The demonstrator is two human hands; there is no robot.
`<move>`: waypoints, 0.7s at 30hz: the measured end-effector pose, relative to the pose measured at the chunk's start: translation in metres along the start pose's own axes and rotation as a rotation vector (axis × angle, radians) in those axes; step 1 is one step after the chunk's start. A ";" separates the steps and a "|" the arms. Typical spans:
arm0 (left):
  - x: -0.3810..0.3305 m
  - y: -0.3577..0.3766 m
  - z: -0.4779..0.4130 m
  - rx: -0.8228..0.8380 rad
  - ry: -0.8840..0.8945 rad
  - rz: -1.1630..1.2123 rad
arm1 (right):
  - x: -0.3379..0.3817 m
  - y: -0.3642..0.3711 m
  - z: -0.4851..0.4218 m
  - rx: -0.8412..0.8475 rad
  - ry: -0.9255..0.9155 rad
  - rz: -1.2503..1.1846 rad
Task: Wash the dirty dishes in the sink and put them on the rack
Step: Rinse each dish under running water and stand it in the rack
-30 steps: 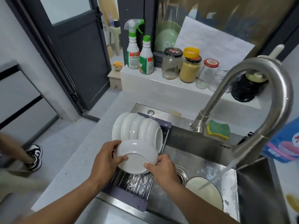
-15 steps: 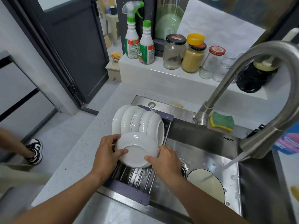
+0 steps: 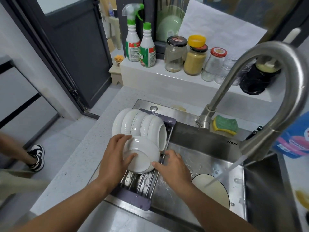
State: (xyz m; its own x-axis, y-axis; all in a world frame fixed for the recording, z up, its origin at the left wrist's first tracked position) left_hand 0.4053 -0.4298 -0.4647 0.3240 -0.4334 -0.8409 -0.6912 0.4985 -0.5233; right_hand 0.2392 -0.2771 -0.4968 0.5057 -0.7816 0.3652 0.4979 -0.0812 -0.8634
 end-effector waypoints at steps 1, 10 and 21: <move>-0.009 0.008 0.002 0.034 0.064 -0.015 | -0.008 0.000 0.002 0.004 0.011 -0.011; -0.069 0.120 0.000 0.382 0.151 0.097 | -0.094 -0.012 -0.006 0.088 0.058 -0.003; -0.023 0.227 0.007 0.630 -0.264 -0.048 | -0.254 0.002 -0.019 0.357 0.167 0.259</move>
State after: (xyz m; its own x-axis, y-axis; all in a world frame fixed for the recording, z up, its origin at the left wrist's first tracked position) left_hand 0.2451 -0.3017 -0.5649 0.5470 -0.3086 -0.7782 -0.1899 0.8596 -0.4743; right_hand 0.0985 -0.0902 -0.5973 0.5398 -0.8391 0.0670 0.5962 0.3249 -0.7342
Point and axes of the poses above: each hand's wrist, its own z-axis away from the middle knuckle, its own y-axis out of the palm, x = y × z, the point moved 5 cm from there along -z, towards the middle knuckle, and after that the axes turned 14 degrees about z, right-handed, at the moved point
